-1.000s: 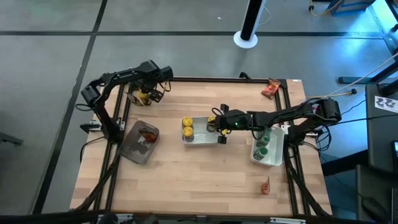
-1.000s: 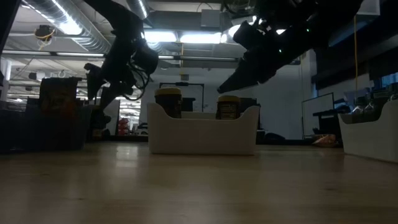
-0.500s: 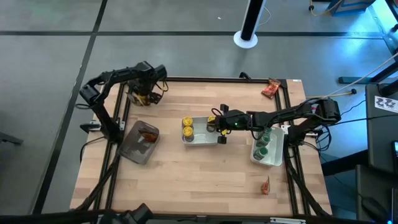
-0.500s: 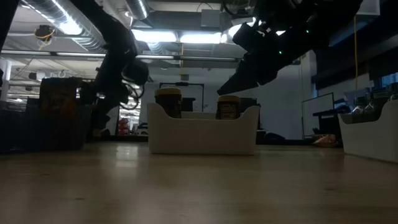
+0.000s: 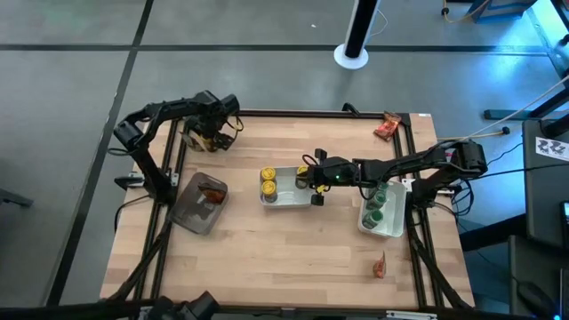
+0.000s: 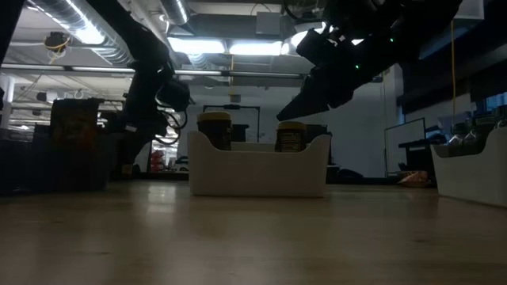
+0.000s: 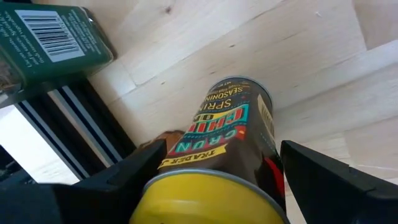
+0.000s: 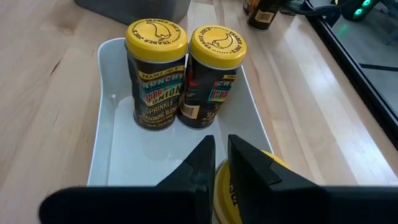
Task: Sort spices by type
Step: Put the yellow seasoning bottle into the left white bin
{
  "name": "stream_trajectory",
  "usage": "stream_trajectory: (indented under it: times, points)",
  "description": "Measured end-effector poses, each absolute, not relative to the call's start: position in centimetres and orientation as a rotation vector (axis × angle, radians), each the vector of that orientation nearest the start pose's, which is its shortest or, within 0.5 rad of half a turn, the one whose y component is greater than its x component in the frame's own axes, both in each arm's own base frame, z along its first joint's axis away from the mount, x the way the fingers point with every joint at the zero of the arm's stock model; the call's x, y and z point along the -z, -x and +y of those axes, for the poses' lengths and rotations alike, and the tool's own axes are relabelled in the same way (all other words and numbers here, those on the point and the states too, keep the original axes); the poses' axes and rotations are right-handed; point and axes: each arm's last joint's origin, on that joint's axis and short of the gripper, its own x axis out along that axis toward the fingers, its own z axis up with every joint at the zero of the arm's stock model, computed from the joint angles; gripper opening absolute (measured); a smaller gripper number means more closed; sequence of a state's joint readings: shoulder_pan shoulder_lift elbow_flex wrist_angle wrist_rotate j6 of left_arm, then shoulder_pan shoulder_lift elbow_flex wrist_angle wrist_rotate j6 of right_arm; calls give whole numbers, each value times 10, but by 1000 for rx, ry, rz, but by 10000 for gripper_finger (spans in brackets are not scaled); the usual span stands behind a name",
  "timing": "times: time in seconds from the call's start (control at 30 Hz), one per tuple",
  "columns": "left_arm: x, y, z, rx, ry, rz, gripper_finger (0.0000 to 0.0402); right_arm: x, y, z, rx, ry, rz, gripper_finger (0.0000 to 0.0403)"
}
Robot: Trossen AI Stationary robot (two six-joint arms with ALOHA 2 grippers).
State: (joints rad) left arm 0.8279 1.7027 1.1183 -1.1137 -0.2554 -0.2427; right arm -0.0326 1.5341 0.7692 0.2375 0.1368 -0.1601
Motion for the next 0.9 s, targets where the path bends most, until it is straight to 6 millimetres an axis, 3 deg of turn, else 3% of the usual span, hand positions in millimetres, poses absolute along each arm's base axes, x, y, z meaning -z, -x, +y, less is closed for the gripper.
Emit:
stream_trajectory:
  times: [0.1,0.3,0.47,0.63,0.9]
  points:
    - [-185,-185,210,-994,647,1612,281,-193,-312,-14,123,185,539,46]
    - [-186,-188,208,-969,624,1621,214,-192,-312,-14,122,185,539,46]
    - [-191,-194,201,-937,596,1657,213,-196,-308,-14,121,186,556,46]
    - [-210,-207,192,-911,554,1644,219,-207,-295,-7,105,169,594,46]
    - [-264,-222,168,-896,477,1464,214,-226,-279,14,36,188,576,46]
